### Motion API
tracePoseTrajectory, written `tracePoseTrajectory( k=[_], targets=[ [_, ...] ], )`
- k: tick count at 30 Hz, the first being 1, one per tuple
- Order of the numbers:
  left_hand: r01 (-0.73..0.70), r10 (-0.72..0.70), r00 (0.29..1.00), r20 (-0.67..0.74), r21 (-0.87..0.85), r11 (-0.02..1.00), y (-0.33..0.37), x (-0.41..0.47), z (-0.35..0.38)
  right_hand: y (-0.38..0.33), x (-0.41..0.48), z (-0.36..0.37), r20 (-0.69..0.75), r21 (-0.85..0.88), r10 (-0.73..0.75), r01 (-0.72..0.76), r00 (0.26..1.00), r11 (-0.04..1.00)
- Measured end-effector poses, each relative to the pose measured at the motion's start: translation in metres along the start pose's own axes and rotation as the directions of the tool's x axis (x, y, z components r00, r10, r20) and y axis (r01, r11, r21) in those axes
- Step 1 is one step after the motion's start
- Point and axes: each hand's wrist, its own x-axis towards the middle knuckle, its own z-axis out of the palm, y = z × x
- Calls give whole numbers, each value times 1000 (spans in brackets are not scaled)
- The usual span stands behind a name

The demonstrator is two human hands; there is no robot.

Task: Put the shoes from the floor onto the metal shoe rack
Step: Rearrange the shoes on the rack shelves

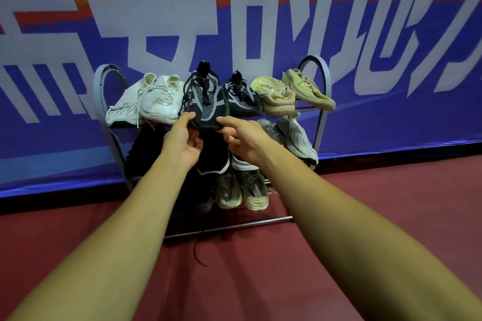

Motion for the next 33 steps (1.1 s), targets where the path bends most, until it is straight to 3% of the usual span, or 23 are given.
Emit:
tracePoseTrajectory(
  k=[12,19,22,28,33],
  targets=[
    [7,-9,999,49,52,999,-3,11,-8,3,18,19,-177,55,-51,62,983,997],
    [-23,23,998,54,3,1000,-3,22,-4,2,21,22,-142,57,-198,207,970,977],
    [-9,9,999,33,-3,1000,-6,22,0,3,25,21,-159,60,-174,185,972,981],
    [-26,27,999,-22,26,999,-4,23,-1,0,20,10,-65,-69,-146,142,987,987],
    [-44,46,999,-16,102,994,-1,12,-4,1,11,-11,-122,-270,-200,162,972,949]
  ],
)
